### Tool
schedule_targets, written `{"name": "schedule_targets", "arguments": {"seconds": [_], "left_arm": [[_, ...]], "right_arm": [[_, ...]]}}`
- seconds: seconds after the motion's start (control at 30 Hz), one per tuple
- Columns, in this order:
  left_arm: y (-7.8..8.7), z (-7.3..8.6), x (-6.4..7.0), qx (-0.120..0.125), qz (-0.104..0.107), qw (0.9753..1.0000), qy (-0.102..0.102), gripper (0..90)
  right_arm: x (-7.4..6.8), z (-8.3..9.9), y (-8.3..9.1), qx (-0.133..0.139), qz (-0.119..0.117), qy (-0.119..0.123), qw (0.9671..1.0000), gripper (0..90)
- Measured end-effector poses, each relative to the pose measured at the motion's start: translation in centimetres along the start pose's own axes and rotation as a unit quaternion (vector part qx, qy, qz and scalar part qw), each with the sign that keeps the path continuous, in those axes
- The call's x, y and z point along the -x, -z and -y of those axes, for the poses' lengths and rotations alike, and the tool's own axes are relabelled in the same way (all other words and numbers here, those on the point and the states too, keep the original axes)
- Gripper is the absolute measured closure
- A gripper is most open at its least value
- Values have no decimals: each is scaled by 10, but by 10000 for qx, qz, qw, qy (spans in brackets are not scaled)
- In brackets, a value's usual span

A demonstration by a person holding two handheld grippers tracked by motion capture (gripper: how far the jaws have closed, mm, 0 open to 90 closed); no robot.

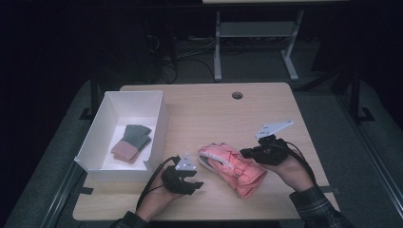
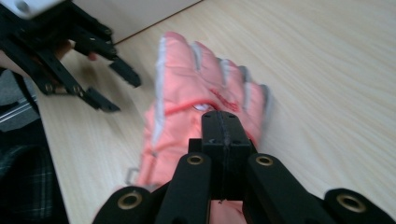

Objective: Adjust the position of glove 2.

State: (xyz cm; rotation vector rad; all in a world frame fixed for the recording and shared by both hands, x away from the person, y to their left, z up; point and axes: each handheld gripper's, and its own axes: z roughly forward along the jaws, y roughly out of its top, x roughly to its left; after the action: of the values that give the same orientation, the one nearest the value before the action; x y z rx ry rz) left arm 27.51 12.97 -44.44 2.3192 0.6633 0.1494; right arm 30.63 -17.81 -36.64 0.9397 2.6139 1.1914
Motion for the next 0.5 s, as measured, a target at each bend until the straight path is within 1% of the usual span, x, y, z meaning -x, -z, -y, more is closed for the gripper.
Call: {"name": "schedule_targets", "arguments": {"seconds": [0.03,0.07,0.1,0.13,0.17,0.2,0.23,0.3,0.33,0.37,0.43,0.5], "left_arm": [[1,-1,0,-3,42,10000,33,653],[3,-1,-1,-15,28,10000,32,719],[4,-2,-1,-25,48,10000,75,791],[5,-3,-1,-26,54,9999,88,862],[6,-3,-1,-34,60,9999,108,897],[7,-4,-2,-94,63,9999,72,898],[7,-4,-1,-90,56,9999,106,898],[7,-5,-3,-136,36,9999,36,899],[7,-5,-3,-157,29,9999,18,898],[6,-5,-3,-162,41,9998,53,898],[4,-7,-2,-161,52,9998,57,898],[3,-9,-1,-166,34,9999,35,898]], "right_arm": [[3,3,2,40,35,56,10000,900],[6,7,5,56,91,18,9999,900],[10,10,8,85,150,-9,9999,900],[14,15,10,151,186,-54,9997,900],[19,20,12,188,253,-77,9995,900],[23,25,15,198,327,-134,9992,900],[27,32,16,215,366,-123,9990,900],[34,46,17,288,369,-123,9988,900],[36,51,17,300,377,-175,9987,900],[39,58,16,307,412,-184,9985,900],[43,70,15,263,439,-287,9983,900],[44,78,13,272,411,-262,9984,900]]}}
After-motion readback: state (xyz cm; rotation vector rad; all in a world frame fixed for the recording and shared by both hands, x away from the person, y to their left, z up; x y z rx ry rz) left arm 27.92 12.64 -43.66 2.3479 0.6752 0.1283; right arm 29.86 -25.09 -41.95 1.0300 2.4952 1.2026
